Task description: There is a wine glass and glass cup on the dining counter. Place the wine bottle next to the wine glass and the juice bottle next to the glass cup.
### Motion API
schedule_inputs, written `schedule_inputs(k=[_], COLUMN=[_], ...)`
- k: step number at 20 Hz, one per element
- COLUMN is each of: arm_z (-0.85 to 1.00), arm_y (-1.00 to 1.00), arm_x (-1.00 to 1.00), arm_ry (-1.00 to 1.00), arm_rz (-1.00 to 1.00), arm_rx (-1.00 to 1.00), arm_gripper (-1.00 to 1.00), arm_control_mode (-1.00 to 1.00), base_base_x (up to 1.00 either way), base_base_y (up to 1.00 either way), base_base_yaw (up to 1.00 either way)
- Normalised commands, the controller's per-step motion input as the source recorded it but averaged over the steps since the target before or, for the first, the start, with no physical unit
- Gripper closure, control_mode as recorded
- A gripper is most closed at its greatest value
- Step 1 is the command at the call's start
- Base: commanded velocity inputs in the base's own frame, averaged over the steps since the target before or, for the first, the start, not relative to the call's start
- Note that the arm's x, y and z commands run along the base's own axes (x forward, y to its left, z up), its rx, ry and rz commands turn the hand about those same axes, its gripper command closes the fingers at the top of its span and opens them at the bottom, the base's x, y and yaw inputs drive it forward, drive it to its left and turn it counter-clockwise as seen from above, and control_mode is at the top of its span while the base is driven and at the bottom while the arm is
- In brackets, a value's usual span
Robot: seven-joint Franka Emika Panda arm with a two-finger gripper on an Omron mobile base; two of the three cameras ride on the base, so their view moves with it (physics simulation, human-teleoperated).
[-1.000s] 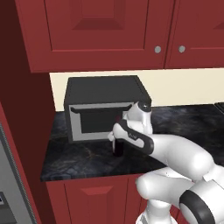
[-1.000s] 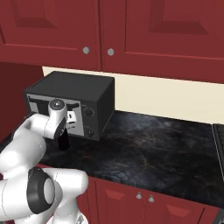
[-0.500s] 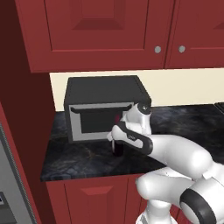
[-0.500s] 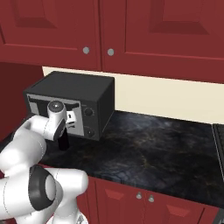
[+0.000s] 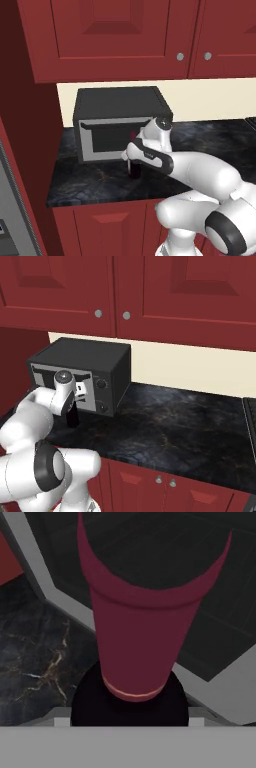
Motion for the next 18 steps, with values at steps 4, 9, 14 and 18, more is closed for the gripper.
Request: schedule_inputs(k=[4, 9, 14, 18], arm_z=[0.0, 0.21, 0.28, 0.31], arm_y=[0.0, -0.05, -0.11, -0.13], arm_x=[-0.04, -0.27, -0.32, -0.37], arm_ry=[0.0, -0.02, -0.1, -0.12], arm_rz=[-0.01, 0.0, 0.03, 0.05], arm_rx=[0.02, 0.1, 0.11, 0.07], arm_gripper=[1.0, 1.0, 1.0, 1.0], arm_control_mode=[-1.0, -1.0, -1.0, -1.0], base_base_x=[0.0, 0.0, 0.0, 0.0], base_base_y=[0.0, 0.0, 0.0, 0.0], base_base_yaw=[0.0, 0.0, 0.0, 0.0])
